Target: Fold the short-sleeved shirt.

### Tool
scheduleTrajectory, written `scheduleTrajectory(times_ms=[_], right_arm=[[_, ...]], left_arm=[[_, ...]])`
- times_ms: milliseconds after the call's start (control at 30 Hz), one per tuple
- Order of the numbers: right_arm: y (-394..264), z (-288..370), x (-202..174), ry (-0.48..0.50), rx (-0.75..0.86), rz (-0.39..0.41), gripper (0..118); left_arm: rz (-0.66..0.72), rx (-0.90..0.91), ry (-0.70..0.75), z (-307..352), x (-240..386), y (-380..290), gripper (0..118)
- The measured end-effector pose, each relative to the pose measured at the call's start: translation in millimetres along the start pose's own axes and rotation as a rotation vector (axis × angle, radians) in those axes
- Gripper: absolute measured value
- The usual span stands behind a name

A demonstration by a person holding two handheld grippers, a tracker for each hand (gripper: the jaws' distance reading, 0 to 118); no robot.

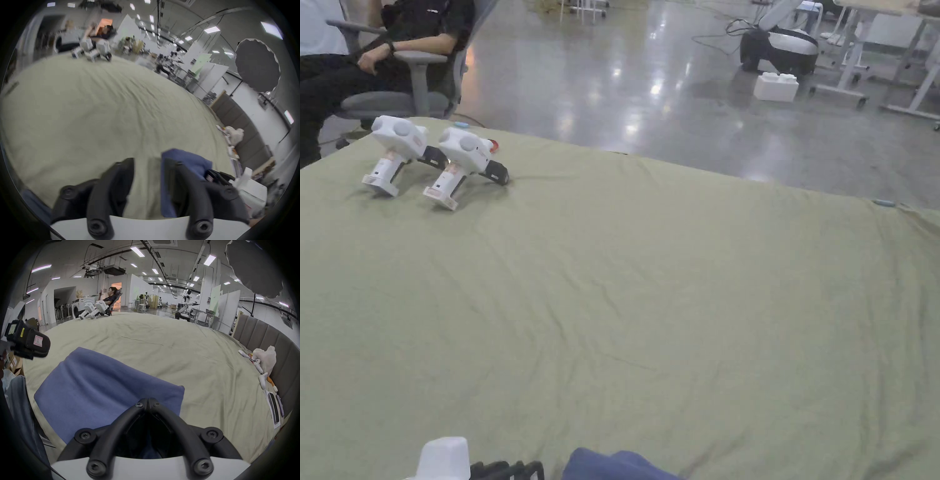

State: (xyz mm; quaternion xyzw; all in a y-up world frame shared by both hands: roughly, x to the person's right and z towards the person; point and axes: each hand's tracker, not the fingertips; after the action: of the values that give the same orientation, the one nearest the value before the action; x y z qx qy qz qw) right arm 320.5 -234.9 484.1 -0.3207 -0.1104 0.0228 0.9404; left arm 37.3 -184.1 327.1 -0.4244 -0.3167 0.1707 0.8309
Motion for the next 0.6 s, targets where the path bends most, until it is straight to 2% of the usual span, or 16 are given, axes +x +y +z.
scheduleTrajectory(times_ms=[67, 100, 167, 267, 400, 467, 500, 533, 600], right_arm=[[4, 7, -2, 0.002, -0.002, -0.016, 1], [4, 7, -2, 0.002, -0.003, -0.014, 1], [2, 7, -1, 0.004, 0.000, -0.011, 1], [1, 6, 2, 0.015, -0.002, -0.025, 1], [1, 7, 5, 0.028, -0.004, -0.049, 1], [1, 6, 6, 0.028, -0.003, -0.049, 1], [0, 6, 6, 0.028, -0.003, -0.047, 1], [0, 6, 6, 0.028, -0.003, -0.046, 1], [-1, 5, 7, 0.027, -0.007, -0.050, 0]], left_arm=[[0.075, -0.094, -0.109, -17, -16, 3, 94], [0.108, -0.126, -0.169, -24, -20, 2, 97], [0.172, -0.157, -0.271, -39, -32, 2, 97], [0.256, -0.261, -0.339, -64, -40, 0, 97], [0.244, -0.332, -0.483, -88, -36, 5, 97], [0.254, -0.388, -0.505, -101, -32, 5, 96], [0.243, -0.399, -0.503, -107, -31, 3, 86], [0.231, -0.403, -0.491, -110, -28, 2, 72], [0.153, -0.413, -0.406, -114, -25, 1, 35]])
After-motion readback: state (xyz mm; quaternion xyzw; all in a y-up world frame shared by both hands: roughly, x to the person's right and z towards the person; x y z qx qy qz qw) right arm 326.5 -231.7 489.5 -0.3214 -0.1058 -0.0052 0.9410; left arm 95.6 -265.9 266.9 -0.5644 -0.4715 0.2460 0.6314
